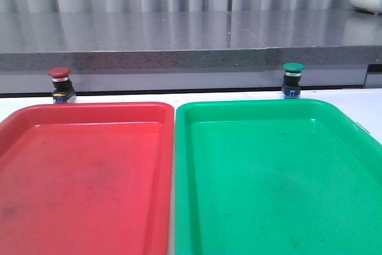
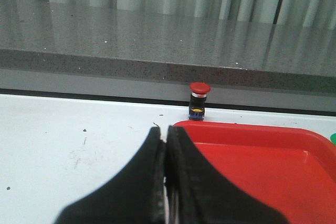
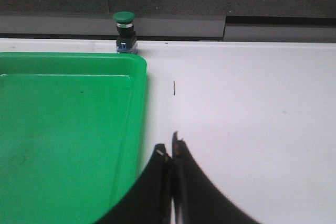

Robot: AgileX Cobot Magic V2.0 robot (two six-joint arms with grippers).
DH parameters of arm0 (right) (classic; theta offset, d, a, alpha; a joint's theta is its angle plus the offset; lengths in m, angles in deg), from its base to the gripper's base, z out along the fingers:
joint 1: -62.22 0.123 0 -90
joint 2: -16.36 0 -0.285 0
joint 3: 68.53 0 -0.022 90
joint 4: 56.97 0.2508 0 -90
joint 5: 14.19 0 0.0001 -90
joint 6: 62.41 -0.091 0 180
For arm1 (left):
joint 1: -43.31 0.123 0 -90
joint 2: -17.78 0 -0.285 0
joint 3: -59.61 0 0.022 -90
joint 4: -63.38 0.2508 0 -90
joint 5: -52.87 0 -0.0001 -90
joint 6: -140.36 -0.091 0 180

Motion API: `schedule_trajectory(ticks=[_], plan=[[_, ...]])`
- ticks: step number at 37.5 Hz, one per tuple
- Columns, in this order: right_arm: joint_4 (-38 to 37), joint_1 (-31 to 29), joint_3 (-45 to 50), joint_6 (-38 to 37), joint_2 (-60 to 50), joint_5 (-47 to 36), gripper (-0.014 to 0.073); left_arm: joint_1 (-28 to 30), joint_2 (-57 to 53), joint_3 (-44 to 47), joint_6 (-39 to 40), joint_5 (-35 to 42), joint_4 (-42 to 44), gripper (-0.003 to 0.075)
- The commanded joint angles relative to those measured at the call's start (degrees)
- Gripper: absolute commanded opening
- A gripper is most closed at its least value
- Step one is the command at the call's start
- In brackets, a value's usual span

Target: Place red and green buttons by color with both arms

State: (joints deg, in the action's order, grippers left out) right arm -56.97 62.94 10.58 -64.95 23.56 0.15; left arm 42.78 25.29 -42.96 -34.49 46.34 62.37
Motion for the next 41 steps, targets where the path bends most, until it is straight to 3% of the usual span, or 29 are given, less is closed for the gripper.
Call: schedule_trajectory(ticks=[1,7,12,14,20,24,31,32,34,37,39,40,41], plan=[[-0.41,-0.38,-0.69,0.31,-0.95,-4.89,-0.0067,0.07,-0.97,1.34,0.29,4.99,-0.54,-0.0020],[-0.41,-0.38,-0.69,0.15,-0.95,-8.38,-0.0067,0.07,-0.97,1.34,0.17,7.36,0.30,-0.0020],[-0.41,-0.38,-2.07,0.15,-0.95,-16.69,-0.0067,0.07,-0.86,-1.02,0.17,20.33,-0.28,-0.0020],[-0.41,-0.38,-5.72,0.13,-0.95,-16.51,-0.0067,0.07,-0.20,-5.34,0.17,17.07,-0.28,-0.0020],[-0.41,-0.38,-23.10,0.08,9.36,-0.60,-0.0067,0.07,13.38,-21.10,0.17,3.65,-0.28,-0.0020],[-0.41,-0.38,-30.80,-0.20,21.58,-0.14,-0.0067,0.07,25.31,-27.21,0.17,2.76,-0.28,-0.0020],[-0.41,-0.38,-33.16,-0.20,28.39,-0.94,-0.0035,0.07,29.75,-28.49,0.17,3.63,-0.28,-0.0013],[-0.41,-0.38,-33.16,-0.20,28.39,-1.19,0.0010,0.07,29.75,-28.49,0.17,3.63,-0.28,0.0013],[-0.41,-0.38,-33.16,-0.20,28.39,-1.42,0.0153,0.07,29.75,-28.49,0.17,3.63,-0.28,0.0137],[-0.41,-0.38,-33.16,-0.20,28.39,-1.61,0.0463,0.07,29.75,-28.49,0.17,3.63,-0.28,0.0457],[-0.41,-0.38,-33.16,-0.20,28.39,-1.60,0.0615,0.07,29.75,-28.49,0.17,3.63,-0.28,0.0636],[-0.41,-0.38,-33.16,-0.20,28.39,-1.60,0.0668,0.07,29.75,-28.49,0.17,3.63,-0.28,0.0706],[-0.41,-0.38,-33.16,-0.20,28.39,-1.60,0.0659,0.07,29.75,-28.49,0.17,3.63,-0.28,0.0693]])
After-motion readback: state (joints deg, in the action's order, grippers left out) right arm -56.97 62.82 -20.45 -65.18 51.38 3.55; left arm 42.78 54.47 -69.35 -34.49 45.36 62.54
